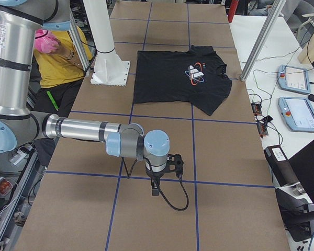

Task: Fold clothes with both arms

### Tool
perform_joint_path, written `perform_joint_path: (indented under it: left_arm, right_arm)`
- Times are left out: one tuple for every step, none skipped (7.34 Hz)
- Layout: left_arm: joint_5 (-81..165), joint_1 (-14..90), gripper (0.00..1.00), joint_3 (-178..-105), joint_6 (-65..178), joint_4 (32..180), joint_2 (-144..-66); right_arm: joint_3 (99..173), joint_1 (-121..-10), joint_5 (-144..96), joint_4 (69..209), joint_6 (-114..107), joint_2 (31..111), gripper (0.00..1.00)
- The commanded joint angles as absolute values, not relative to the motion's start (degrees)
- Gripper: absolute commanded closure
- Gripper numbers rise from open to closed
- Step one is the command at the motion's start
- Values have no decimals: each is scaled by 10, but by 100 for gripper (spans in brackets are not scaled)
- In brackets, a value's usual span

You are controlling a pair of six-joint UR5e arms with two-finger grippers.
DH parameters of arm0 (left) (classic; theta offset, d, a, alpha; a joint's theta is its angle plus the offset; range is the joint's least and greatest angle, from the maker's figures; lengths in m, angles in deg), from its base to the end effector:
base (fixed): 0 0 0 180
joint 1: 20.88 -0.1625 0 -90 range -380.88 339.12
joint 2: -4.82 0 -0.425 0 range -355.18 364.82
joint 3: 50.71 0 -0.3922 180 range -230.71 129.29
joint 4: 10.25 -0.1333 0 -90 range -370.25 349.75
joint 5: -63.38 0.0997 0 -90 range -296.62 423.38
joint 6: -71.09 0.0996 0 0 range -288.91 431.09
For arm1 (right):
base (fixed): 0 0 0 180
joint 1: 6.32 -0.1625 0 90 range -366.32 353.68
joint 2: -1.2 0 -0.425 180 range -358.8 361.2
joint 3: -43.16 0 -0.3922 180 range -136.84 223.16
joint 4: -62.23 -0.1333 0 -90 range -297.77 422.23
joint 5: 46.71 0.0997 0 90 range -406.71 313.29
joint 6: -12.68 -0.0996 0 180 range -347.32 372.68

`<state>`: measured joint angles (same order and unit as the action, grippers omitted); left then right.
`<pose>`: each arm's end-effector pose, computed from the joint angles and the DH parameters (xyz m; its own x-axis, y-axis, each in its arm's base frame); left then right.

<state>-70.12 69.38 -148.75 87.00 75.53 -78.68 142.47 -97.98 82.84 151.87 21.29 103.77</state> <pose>-0.0667 -0.4399 0.6511 0.6987 0.2397 -0.6741 -0.1944 0.9704 0.1435 0.0813 -0.3926 0.6814 0.7655 -0.0955 0.6363 0.0866 0.9952 0.0452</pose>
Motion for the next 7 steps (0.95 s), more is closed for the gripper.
perform_joint_path:
  left_arm:
    - [-700, 694, 0, -1501, 873, 756, -787]
    - [-701, 693, 0, -1512, 870, 756, -787]
    - [-699, 693, 0, -1519, 872, 756, -787]
    - [-696, 691, 0, -1526, 873, 763, -788]
    - [-696, 692, 0, -1528, 872, 790, -787]
    - [-691, 692, 0, -1531, 872, 812, -786]
    - [-691, 691, 0, -1539, 870, 848, -787]
  right_arm:
    - [1425, -980, 828, 1518, 212, 1038, 0]
    - [1425, -980, 828, 1518, 212, 1038, 0]
    - [1428, -979, 830, 1518, 211, 1037, 0]
    - [1442, -979, 831, 1519, 212, 1038, 0]
    - [1456, -979, 832, 1519, 213, 1038, 0]
    - [1461, -979, 832, 1519, 212, 1039, 0]
    - [1463, -979, 833, 1519, 212, 1038, 0]
